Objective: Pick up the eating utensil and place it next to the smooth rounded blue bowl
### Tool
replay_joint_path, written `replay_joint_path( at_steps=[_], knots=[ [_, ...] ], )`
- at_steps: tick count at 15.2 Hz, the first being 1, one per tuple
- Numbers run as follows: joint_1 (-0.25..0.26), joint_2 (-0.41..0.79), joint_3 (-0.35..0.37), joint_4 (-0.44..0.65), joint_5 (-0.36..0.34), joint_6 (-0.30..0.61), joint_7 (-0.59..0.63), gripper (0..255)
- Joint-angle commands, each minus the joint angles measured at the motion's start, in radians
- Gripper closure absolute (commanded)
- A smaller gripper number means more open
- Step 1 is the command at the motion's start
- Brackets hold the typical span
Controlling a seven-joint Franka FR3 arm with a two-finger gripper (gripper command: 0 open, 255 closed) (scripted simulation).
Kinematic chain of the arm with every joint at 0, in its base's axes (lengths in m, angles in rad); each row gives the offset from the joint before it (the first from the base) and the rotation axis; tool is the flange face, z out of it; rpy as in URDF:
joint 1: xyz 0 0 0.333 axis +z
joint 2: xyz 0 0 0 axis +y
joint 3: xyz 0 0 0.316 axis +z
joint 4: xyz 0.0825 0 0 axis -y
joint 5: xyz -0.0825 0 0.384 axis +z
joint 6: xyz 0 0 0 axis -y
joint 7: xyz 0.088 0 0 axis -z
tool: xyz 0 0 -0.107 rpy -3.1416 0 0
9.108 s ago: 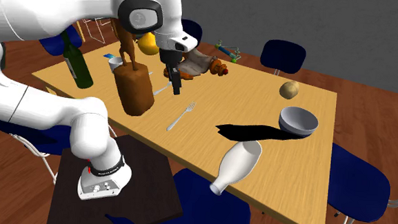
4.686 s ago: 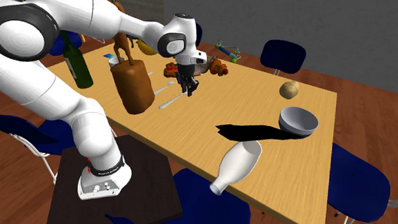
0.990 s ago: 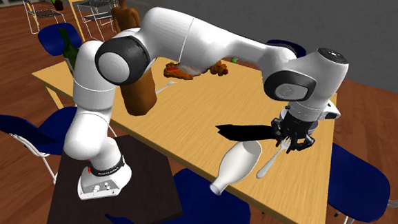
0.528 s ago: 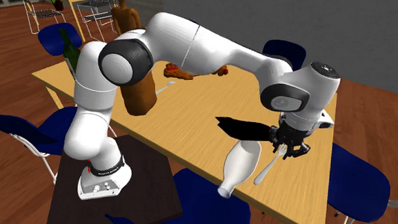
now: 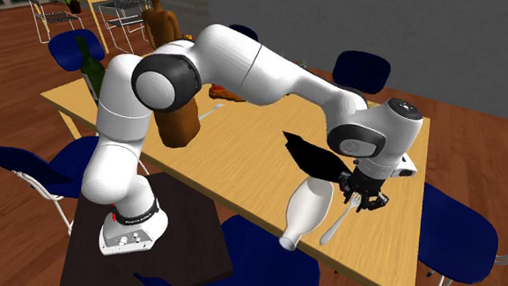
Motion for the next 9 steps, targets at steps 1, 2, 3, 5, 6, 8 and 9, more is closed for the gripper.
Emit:
replay_joint_path(
  at_steps=[1, 2, 3, 5, 6, 8, 9],
  knots=[
    [0.000, 0.011, 0.002, -0.013, 0.004, 0.024, -0.003, 255],
    [-0.001, 0.016, 0.003, -0.019, 0.007, 0.035, -0.005, 255],
    [-0.001, 0.021, 0.005, -0.025, 0.009, 0.046, -0.007, 255],
    [-0.002, 0.034, 0.007, -0.037, 0.014, 0.070, -0.011, 255],
    [-0.002, 0.034, 0.007, -0.037, 0.014, 0.070, -0.011, 255],
    [-0.002, 0.034, 0.007, -0.037, 0.014, 0.070, -0.011, 255],
    [-0.002, 0.034, 0.007, -0.037, 0.014, 0.070, -0.011, 255]
  ],
)
